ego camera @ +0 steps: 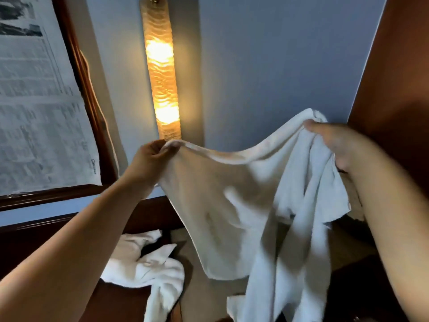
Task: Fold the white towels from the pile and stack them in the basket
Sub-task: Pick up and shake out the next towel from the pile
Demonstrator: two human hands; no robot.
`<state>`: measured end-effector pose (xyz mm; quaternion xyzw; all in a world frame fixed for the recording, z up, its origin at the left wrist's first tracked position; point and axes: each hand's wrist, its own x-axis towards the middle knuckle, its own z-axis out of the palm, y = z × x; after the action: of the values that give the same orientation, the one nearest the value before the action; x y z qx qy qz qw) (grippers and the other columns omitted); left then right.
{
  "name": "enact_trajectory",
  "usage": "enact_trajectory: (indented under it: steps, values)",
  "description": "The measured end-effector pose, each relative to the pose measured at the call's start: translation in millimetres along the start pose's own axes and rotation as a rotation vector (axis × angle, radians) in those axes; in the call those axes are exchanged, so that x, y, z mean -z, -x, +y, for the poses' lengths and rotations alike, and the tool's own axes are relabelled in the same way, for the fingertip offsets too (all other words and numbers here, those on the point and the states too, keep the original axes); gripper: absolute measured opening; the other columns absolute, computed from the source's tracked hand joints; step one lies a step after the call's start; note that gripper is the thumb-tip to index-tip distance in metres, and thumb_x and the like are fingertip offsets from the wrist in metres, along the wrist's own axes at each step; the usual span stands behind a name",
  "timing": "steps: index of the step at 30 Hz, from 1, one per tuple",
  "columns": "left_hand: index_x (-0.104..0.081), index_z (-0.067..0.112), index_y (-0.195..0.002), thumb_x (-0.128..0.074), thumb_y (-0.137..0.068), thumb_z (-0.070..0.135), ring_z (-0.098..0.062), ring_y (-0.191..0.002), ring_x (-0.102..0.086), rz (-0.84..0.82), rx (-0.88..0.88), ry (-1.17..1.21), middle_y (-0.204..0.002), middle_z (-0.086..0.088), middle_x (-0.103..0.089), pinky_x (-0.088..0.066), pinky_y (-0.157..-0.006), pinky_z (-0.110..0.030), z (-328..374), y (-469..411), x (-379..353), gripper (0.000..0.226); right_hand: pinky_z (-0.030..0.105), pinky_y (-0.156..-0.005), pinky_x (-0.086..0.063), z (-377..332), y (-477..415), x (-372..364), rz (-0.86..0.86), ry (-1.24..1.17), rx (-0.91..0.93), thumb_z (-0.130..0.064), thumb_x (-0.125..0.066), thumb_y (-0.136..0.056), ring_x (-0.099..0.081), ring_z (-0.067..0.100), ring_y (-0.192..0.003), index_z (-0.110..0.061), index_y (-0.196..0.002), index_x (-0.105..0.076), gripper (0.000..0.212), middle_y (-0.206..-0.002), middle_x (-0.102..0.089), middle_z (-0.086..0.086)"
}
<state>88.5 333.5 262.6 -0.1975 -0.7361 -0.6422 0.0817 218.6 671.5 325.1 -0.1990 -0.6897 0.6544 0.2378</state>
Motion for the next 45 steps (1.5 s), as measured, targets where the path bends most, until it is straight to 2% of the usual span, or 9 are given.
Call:
enact_trajectory:
  steps: [4, 12, 17, 21, 26, 30, 37, 41, 45]
  values:
    - [-0.065, 0.007, -0.091, -0.069, -0.095, 0.028, -0.021, -0.066, -0.052, -0.057, -0.033, 0.194, -0.076, -0.013, -0.056, -0.040, -0.058, -0.028, 50.6, 10.6, -49.8, 0.022, 0.044, -0.100, -0.051, 11.2, -22.3, 95.4, 0.181, 0.022, 0.091, -0.045, -0.072, -0.084, -0.067, 0.026, -0.106, -0.018, -0.094, -0.067, 0.030, -0.104, -0.071, 0.006]
    - [-0.070, 0.011, -0.094, -0.064, -0.097, 0.027, -0.018, -0.068, -0.056, -0.099, -0.211, -0.313, -0.078, -0.003, -0.063, -0.048, -0.064, -0.030, 84.3, 26.2, -223.9, 0.017, 0.047, -0.101, -0.050, 25.6, -19.2, 228.5, 0.123, 0.291, 0.076, -0.051, -0.077, -0.076, -0.067, 0.030, -0.105, -0.013, -0.119, -0.064, 0.059, -0.114, -0.070, 0.010]
    - [-0.074, 0.027, -0.093, -0.064, -0.087, 0.015, -0.032, -0.100, -0.059, 0.179, -0.290, -0.901, -0.097, -0.001, -0.070, -0.045, -0.087, -0.042, 44.2, 31.2, -271.1, 0.017, 0.031, -0.080, -0.051, 60.1, 45.1, 224.5, -0.626, 0.787, 0.196, -0.047, -0.077, -0.083, -0.068, 0.013, -0.088, -0.020, -0.100, -0.068, 0.032, -0.095, -0.073, 0.002]
    - [-0.067, 0.031, -0.072, -0.068, -0.083, 0.003, -0.029, -0.093, -0.069, 0.335, -0.072, -0.580, -0.093, -0.002, -0.076, -0.050, -0.078, -0.032, 5.1, 30.7, -272.7, 0.030, 0.029, -0.059, -0.040, 74.9, 73.1, 232.5, -1.119, 0.962, 0.173, -0.031, -0.082, -0.081, -0.050, 0.010, -0.062, -0.037, -0.107, -0.063, 0.033, -0.090, -0.066, 0.009]
    - [-0.063, 0.007, -0.089, -0.063, -0.094, -0.005, -0.035, -0.097, -0.070, 0.020, 0.114, 0.259, -0.103, -0.014, -0.074, -0.062, -0.077, -0.041, 18.2, 76.3, -312.1, 0.012, 0.038, -0.067, -0.046, 73.0, 43.1, 244.7, -0.800, 0.755, 0.495, -0.026, -0.074, -0.086, -0.053, 0.023, -0.074, -0.032, -0.088, -0.057, 0.018, -0.083, -0.058, -0.010]
    - [-0.049, 0.011, -0.100, -0.053, -0.100, 0.003, -0.028, -0.069, -0.065, -0.293, 0.195, 0.721, -0.094, -0.021, -0.068, -0.052, -0.062, -0.033, 55.1, 132.0, -356.5, 0.008, 0.039, -0.067, -0.043, 67.9, 30.8, 222.6, -0.536, 0.511, 0.756, -0.034, -0.072, -0.085, -0.051, 0.026, -0.071, -0.029, -0.082, -0.050, 0.023, -0.076, -0.054, -0.006]
    - [-0.048, 0.017, -0.095, -0.060, -0.097, 0.023, -0.026, -0.074, -0.051, -0.034, 0.157, 0.430, -0.083, -0.014, -0.055, -0.044, -0.066, -0.043, 64.8, 165.1, -378.6, 0.014, 0.030, -0.062, -0.045, 82.1, 21.5, 205.9, -0.317, 0.428, 0.736, -0.044, -0.081, -0.074, -0.053, 0.008, -0.064, -0.030, -0.088, -0.048, 0.038, -0.073, -0.056, -0.013]
    - [-0.049, 0.023, -0.091, -0.043, -0.106, 0.010, -0.022, -0.064, -0.051, 0.151, 0.125, 0.390, -0.072, -0.006, -0.057, -0.044, -0.060, -0.034, 63.2, 154.5, -346.2, 0.021, 0.029, -0.068, -0.054, 110.1, 12.2, 225.7, -0.568, 0.737, 0.401, -0.038, -0.085, -0.074, -0.064, 0.005, -0.074, -0.037, -0.095, -0.059, 0.034, -0.084, -0.067, -0.013]
    - [-0.047, 0.023, -0.092, -0.041, -0.107, 0.007, -0.019, -0.062, -0.055, 0.198, 0.100, 0.446, -0.075, -0.005, -0.063, -0.046, -0.060, -0.034, 60.0, 152.6, -319.6, 0.023, 0.028, -0.066, -0.049, 153.8, 14.2, 233.3, -0.694, 0.482, 0.179, -0.049, -0.082, -0.076, -0.064, 0.007, -0.070, -0.016, -0.086, -0.072, 0.036, -0.079, -0.073, -0.006]
